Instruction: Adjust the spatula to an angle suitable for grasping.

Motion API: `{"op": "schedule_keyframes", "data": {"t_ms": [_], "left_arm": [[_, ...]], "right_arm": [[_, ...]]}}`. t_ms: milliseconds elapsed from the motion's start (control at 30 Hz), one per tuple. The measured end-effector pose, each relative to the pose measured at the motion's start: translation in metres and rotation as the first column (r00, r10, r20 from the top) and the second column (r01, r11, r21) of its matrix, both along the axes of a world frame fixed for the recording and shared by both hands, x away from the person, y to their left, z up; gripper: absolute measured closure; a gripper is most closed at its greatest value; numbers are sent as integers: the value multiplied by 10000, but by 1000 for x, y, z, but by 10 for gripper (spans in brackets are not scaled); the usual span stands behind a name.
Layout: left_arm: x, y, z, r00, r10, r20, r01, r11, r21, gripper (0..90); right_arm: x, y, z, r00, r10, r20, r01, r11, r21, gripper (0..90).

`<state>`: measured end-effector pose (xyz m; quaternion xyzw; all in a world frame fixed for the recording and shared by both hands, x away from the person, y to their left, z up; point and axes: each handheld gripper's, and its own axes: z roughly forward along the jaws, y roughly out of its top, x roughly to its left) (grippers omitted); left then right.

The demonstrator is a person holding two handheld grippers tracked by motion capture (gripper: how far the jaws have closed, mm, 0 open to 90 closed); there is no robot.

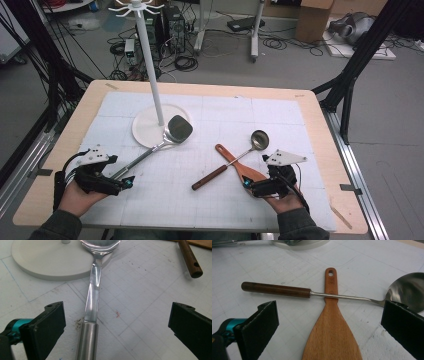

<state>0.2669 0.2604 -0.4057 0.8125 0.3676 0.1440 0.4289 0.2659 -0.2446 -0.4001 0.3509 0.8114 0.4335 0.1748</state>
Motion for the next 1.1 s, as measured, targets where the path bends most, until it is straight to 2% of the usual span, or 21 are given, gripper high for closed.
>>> {"op": "schedule_keyframes", "data": {"t_ms": [467, 800, 900, 1000, 1100], "left_arm": [[2, 0, -1, 10000, 11, -72, -10, 10000, 38, 17], [21, -5, -4, 9997, 79, -215, -75, 9998, 189, 30], [31, -5, -6, 9993, 231, -288, -224, 9994, 272, 74], [34, -6, -8, 9990, 275, -362, -258, 9987, 450, 107], [38, -7, -11, 9984, 241, -519, -211, 9981, 580, 178]], "right_arm": [[1, -2, -1, 10000, -21, -59, 20, 10000, -14, 3], [0, -2, -1, 10000, -46, -5, 46, 10000, -31, 3], [-2, -4, -1, 9999, -127, -72, 127, 9999, -39, 3], [-2, -4, -1, 9998, -179, -58, 178, 9998, -40, 3], [-3, -5, -1, 9998, -201, -5, 201, 9998, -47, 3]]}}
